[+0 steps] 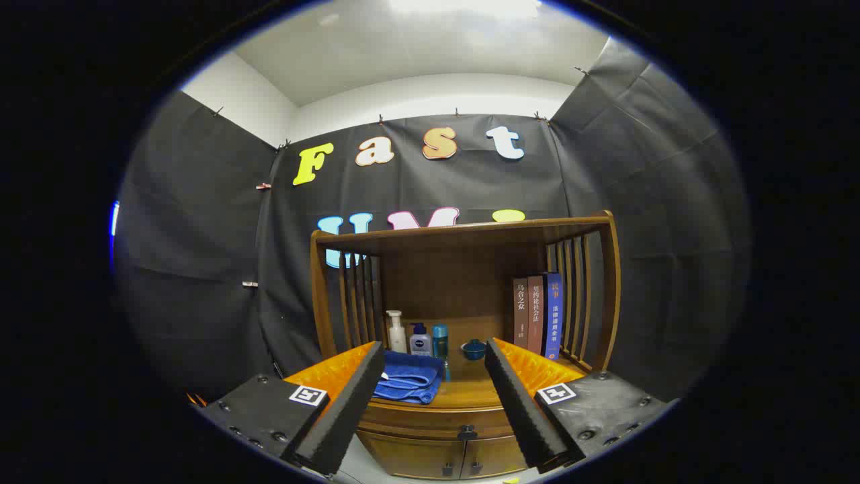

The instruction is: Pull open the drawer, take out the items inside it, and place them on the countertop above the cabinet.

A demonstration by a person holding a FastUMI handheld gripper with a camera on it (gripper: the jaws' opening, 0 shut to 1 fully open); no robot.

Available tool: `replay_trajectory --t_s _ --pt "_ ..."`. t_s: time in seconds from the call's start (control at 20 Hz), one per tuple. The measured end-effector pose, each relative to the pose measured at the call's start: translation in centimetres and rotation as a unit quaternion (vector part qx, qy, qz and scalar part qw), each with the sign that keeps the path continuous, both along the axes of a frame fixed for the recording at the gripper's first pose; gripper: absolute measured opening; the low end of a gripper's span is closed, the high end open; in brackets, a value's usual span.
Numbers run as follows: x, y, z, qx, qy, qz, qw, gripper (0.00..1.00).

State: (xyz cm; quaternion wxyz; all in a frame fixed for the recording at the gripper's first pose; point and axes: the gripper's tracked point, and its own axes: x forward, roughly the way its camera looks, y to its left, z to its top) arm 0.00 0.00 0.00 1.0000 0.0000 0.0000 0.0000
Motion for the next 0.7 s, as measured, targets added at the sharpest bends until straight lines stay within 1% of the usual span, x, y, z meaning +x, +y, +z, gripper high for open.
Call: replay_trajectory --t_s 0.25,0.7 --pt "0.01 0.96 0.04 0.006 0.002 0.015 1.000 0.98" --pt "0.11 0.78 -0.06 0.006 0.009 0.017 1.000 0.98"
